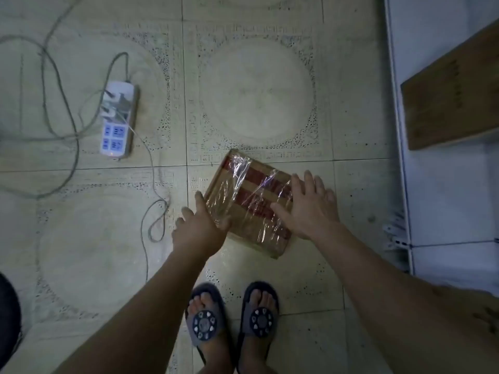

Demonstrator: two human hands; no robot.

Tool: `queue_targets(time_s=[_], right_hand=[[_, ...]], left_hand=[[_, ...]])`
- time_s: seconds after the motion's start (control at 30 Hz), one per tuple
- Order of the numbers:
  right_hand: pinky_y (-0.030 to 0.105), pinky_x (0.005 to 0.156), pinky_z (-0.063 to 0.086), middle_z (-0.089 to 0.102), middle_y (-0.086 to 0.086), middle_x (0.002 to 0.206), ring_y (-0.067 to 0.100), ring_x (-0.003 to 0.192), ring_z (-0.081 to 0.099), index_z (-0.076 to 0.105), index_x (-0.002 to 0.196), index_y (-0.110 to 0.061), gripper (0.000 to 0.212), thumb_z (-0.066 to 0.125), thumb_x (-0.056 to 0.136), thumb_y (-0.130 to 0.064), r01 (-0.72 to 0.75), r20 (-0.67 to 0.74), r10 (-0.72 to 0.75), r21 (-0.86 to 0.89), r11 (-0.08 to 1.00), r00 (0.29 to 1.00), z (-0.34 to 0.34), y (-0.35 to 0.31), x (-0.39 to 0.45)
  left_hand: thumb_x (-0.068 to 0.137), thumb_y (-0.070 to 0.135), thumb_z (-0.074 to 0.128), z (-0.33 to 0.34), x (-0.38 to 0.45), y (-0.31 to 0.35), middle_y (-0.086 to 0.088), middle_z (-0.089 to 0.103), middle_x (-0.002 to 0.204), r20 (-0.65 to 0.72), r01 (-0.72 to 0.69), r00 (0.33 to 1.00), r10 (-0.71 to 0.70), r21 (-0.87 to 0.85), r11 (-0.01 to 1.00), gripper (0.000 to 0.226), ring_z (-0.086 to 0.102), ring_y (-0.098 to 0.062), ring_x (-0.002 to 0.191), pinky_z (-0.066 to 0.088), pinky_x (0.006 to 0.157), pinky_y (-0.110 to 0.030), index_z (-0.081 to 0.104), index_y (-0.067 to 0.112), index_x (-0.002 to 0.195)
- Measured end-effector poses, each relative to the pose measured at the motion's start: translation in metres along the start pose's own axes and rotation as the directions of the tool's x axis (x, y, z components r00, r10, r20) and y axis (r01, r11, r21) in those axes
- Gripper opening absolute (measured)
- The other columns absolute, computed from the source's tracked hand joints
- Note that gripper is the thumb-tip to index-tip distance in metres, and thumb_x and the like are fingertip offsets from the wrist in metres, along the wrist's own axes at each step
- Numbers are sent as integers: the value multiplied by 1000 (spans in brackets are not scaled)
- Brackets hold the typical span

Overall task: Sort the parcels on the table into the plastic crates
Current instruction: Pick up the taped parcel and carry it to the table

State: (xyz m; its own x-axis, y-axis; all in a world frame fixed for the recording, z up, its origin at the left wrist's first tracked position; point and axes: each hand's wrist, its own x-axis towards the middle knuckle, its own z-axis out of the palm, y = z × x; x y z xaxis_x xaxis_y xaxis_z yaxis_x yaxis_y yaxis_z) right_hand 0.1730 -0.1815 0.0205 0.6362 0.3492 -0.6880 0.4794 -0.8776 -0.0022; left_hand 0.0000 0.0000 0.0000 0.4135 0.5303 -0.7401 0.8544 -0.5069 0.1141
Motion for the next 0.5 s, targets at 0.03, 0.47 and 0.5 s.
queue_targets(time_s=[0.03,0.47,0.5], right_hand=[[62,132,8,-13,13,180,37,167,-6,-8,172,-21,104,27,98,-85,17,0,-17,-20,1000,1000,9,-2,10],[55,108,47,41,24,154,43,132,54,-13,168,-31,118,44,86,-94,43,-84,-57,-151,988,995,80,0,84],[52,102,52,43,23,152,41,126,57,-19,167,-34,118,48,88,-91,48,-66,-56,-126,991,996,83,1,82]], left_hand=[[90,85,46,11,7,0,-29,30,167,21,9,1000,-8,-39,999,112,47,-51,142,47,111,-62,-15,30,167],[94,43,77,83,66,3,-15,17,174,-136,-118,989,64,-440,891,121,70,-33,110,61,87,-51,-22,43,163],[93,35,79,80,71,1,-11,23,172,-178,-151,981,76,-459,875,119,68,-27,112,61,88,-51,-16,42,165]])
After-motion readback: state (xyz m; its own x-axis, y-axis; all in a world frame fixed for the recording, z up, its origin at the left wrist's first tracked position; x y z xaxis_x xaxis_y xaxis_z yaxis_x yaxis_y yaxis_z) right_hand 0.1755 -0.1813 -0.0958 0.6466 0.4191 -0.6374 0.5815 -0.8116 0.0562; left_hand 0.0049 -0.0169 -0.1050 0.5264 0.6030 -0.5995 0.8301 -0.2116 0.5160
